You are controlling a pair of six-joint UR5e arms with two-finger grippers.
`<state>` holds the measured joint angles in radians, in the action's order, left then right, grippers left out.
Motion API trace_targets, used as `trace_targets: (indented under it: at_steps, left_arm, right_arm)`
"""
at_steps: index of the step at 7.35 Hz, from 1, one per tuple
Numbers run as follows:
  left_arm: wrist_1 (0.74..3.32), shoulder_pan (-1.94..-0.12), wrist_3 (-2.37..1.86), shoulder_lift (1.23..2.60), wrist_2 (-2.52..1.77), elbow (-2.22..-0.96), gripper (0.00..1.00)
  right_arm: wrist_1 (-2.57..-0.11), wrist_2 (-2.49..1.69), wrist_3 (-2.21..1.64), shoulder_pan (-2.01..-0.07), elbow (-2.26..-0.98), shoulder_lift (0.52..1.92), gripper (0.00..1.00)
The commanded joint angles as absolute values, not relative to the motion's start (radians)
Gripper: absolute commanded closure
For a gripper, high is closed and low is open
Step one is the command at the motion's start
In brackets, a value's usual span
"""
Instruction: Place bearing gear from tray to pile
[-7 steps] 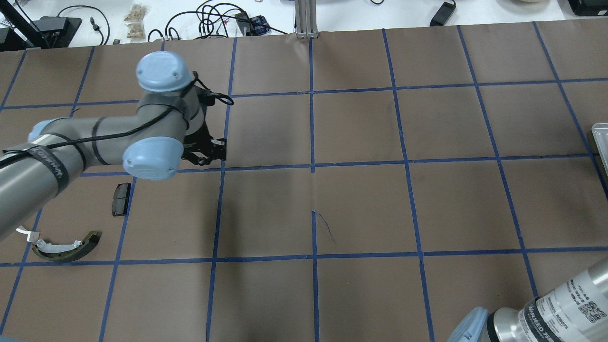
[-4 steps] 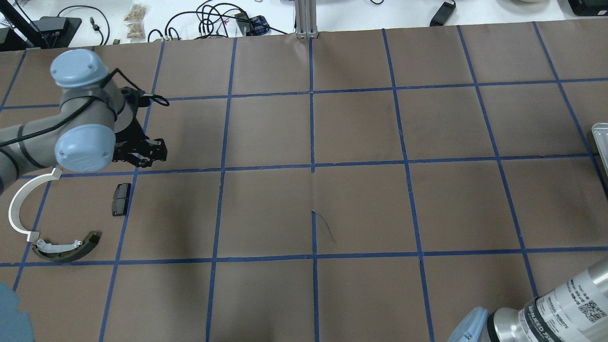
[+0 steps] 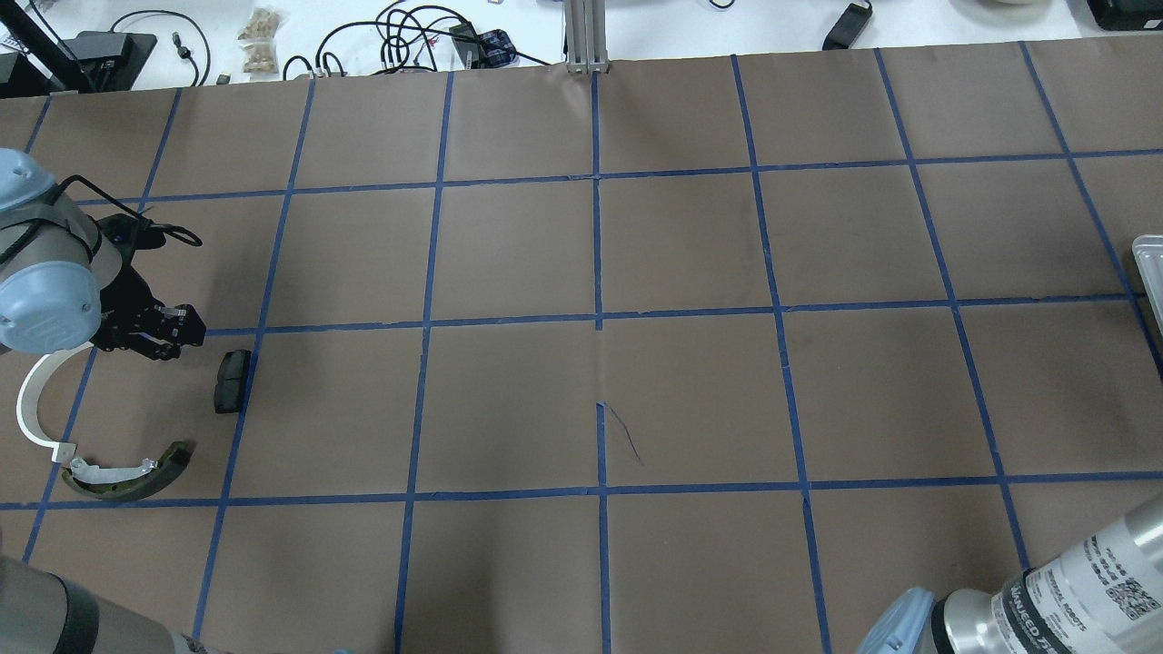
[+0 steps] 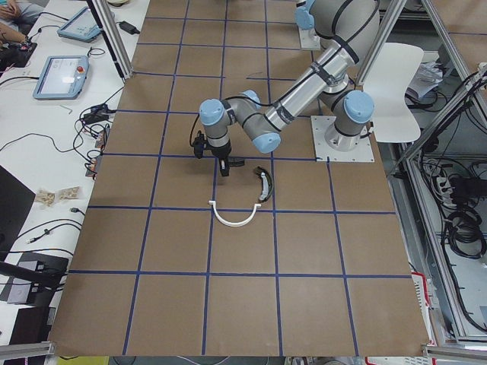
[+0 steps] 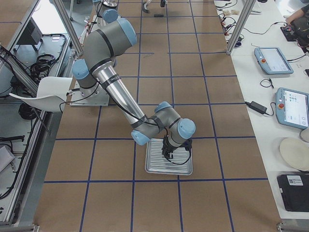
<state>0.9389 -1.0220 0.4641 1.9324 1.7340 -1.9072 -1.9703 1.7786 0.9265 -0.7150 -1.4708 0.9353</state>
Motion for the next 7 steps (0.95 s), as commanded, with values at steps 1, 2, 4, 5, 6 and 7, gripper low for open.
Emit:
trace_targets:
  at_steps: [1,2,4,5,6,7]
  left_arm:
    - [0.934,-1.015,0.465,1.942,1.753,-1.896,0.01]
    - [0.934,-1.019,0.46,1.922,1.756,-1.894,0.0]
    - [0.974,-1.038,0.456,1.869,1.744,-1.896,0.0]
    - [1.048,-1.057,0.442,1.82,1.735,-1.881,0.0]
    - [1.143,-1.116,0.363,1.771,1.732,-1.846,0.0]
    - [1.24,-1.194,0.241,1.726,1.68,-1.803,0.0]
  right_arm:
    - [-1.939,1.772,0.925,-0.739,-1.463,0.997,1.0]
    - [-1.913,1.77,0.887,-0.776,-1.463,1.021,1.0]
    - [-1.779,1.696,0.672,-0.93,-1.473,1.101,1.0]
    - [-1.722,1.649,0.506,-1.042,-1.474,1.138,1.0]
    - [-1.692,1.597,0.348,-1.162,-1.477,1.167,1.0]
    - [-1.686,1.551,0.184,-1.28,-1.479,1.18,1.0]
